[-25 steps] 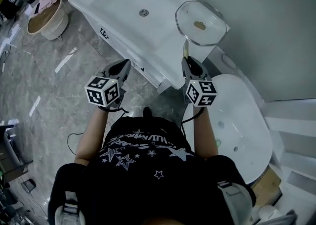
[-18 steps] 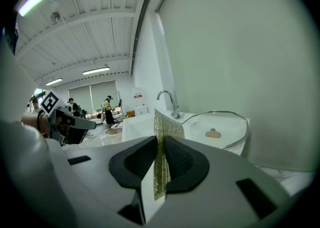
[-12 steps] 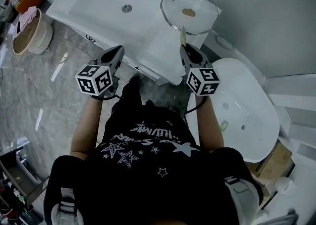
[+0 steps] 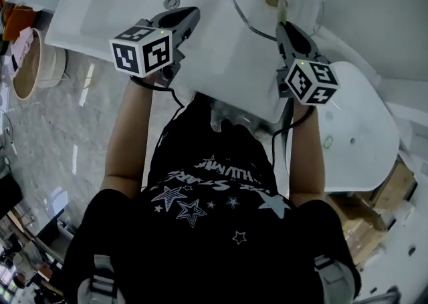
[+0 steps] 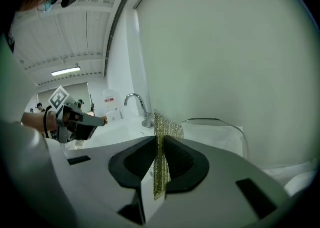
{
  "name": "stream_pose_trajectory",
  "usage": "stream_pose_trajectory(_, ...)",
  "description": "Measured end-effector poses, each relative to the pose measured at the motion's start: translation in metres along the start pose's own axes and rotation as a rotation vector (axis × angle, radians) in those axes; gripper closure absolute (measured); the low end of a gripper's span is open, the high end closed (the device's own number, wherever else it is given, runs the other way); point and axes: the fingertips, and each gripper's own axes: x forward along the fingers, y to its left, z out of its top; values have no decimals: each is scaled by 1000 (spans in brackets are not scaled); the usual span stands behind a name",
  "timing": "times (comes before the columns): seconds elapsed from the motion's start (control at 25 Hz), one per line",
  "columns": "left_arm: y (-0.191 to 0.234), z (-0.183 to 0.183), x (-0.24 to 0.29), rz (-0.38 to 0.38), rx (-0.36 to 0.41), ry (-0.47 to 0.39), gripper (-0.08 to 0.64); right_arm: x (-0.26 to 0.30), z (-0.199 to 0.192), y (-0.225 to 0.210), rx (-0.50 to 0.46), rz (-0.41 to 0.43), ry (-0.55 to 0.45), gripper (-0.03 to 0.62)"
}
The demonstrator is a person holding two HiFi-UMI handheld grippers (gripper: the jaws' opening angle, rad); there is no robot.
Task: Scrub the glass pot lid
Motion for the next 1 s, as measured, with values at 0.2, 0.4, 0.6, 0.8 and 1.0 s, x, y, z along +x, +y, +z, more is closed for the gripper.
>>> stream_pose_trajectory(0.2, 49, 28, 48, -106, -55, 46, 551, 48, 11, -20, -90, -60, 93, 532)
stream_pose_trajectory(0.4, 75, 20, 93, -180, -63, 123, 551, 73, 18, -34, -108, -138, 118, 532)
stream_pose_trajectory(0.6, 82, 11, 135, -275, -95, 185, 551, 100, 15, -49, -192, -185, 188, 532)
stream_pose_trajectory(0.8, 84, 8, 164, -322, -129, 201, 523, 119, 18, -65, -226, -202, 227, 532)
stream_pose_trajectory(1.0, 81, 2, 181, -365, -173, 203, 475, 136, 17, -77, -267, -205, 269, 532)
